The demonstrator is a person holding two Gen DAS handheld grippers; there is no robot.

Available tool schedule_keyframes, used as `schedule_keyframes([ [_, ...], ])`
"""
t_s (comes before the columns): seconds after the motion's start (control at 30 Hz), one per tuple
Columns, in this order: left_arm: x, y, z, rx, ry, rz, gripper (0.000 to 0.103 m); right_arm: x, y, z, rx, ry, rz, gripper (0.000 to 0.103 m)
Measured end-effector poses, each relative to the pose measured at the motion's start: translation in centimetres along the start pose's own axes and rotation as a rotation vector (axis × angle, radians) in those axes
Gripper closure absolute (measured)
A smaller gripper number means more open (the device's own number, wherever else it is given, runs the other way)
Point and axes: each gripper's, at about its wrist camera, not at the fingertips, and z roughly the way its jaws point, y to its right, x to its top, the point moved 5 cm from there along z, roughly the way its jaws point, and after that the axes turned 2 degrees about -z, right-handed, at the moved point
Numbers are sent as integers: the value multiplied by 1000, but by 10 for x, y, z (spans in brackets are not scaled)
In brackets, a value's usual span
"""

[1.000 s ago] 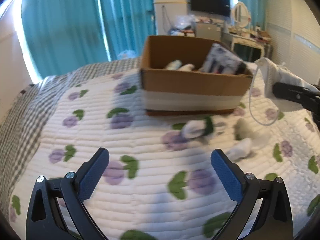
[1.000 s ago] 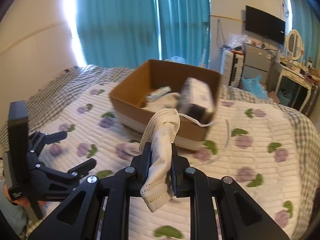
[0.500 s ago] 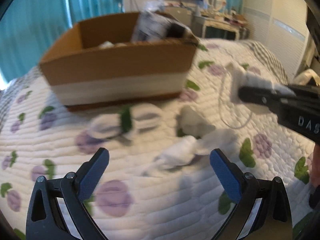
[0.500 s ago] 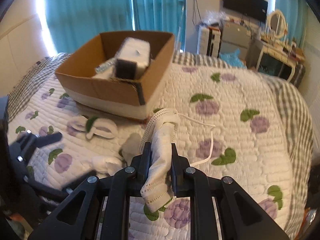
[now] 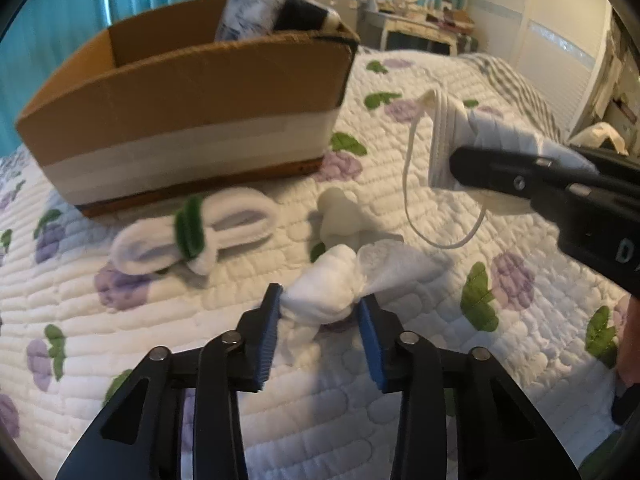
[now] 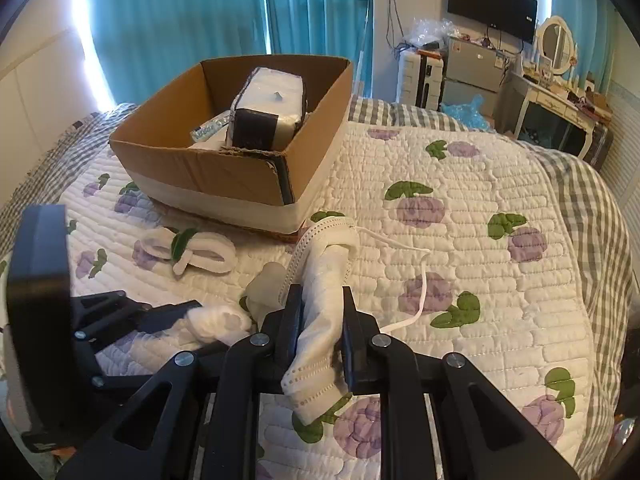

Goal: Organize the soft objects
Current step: 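Grasp the white sock with the left gripper while the right gripper holds the face mask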

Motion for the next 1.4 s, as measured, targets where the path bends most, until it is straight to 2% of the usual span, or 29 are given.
schedule_keyframes([
  [0.17,0,-4,-25,8,35,4,69,2,-8,-13,-29,57,-33,87],
  [0.53,20,-16,-102,47,155,-7,69,9,-35,-71,-1,157,-15,87],
  [0.8,36,-35,-165,87,266,-2,69,36,-66,-127,44,251,-43,87],
  [0.9,45,-44,-178,97,290,1,69,51,-74,-141,59,282,-57,87],
  [1.17,80,-71,-186,153,349,9,69,104,-90,-159,76,355,-106,87],
  [1.4,118,-95,-143,194,341,18,69,158,-90,-121,82,357,-133,87],
])
